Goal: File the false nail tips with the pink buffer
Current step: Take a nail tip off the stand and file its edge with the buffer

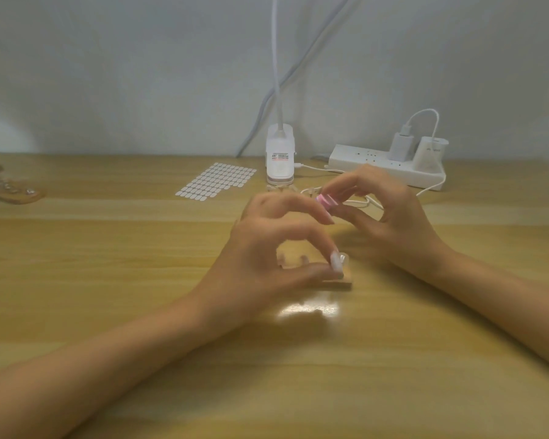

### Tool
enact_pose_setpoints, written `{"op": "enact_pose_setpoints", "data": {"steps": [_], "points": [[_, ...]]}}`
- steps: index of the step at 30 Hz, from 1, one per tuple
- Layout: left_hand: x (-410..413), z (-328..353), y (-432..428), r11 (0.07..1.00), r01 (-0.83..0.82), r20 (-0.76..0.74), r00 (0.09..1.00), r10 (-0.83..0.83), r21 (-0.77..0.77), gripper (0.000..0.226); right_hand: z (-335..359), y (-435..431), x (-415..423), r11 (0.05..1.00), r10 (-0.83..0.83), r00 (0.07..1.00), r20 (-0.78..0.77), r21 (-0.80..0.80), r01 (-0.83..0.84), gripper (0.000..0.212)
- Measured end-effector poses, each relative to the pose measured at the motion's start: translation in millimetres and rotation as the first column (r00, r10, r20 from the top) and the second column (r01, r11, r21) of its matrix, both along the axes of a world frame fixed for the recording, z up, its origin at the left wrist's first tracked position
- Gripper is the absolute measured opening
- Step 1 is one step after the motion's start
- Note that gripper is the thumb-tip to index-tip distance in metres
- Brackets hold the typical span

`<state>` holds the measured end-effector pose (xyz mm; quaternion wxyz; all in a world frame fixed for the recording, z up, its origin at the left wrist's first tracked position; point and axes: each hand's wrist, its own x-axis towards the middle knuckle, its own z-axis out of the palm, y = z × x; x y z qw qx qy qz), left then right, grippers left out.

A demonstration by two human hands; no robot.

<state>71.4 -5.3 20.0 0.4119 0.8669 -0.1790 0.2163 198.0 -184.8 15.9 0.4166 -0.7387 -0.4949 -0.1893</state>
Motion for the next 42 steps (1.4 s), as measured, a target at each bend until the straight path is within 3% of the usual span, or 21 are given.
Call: {"op": "enact_pose_setpoints", "data": {"steps": [14,18,25,34,39,42], "points": [[1,-7,-3,0.985,-0.143,-0.217,0.963,0.162,0.101,0.01,-5,2,5,1.0,0.014,0.998,0.059,-0.017,-0.013,0.007],[2,-4,0,0.949,-0.166,-0.145,0.967,0.21,0.269,0.018,-2,1,4,1.0,-0.005,1.0,-0.03,0.017,0.006,0.008],[5,0,-11,0.914,-0.199,-0.029,0.974,0.223,0.353,0.028,-2,2,7,0.995,0.007,0.978,-0.21,0.096,0.013,0.011],[6,4,-16,0.91,-0.189,0.022,0.981,0.194,0.368,0.013,-3,4,10,0.998,-0.009,0.969,-0.245,0.064,0.025,0.009],[1,1,-21,0.869,-0.221,0.225,0.966,0.131,0.443,0.013,-3,4,10,0.998,-0.005,0.968,-0.251,0.056,0.019,0.009],[0,3,-22,0.938,-0.157,0.262,0.962,0.075,0.309,0.009,-3,2,9,0.998,-0.009,0.969,-0.247,0.061,0.024,0.01]]}}
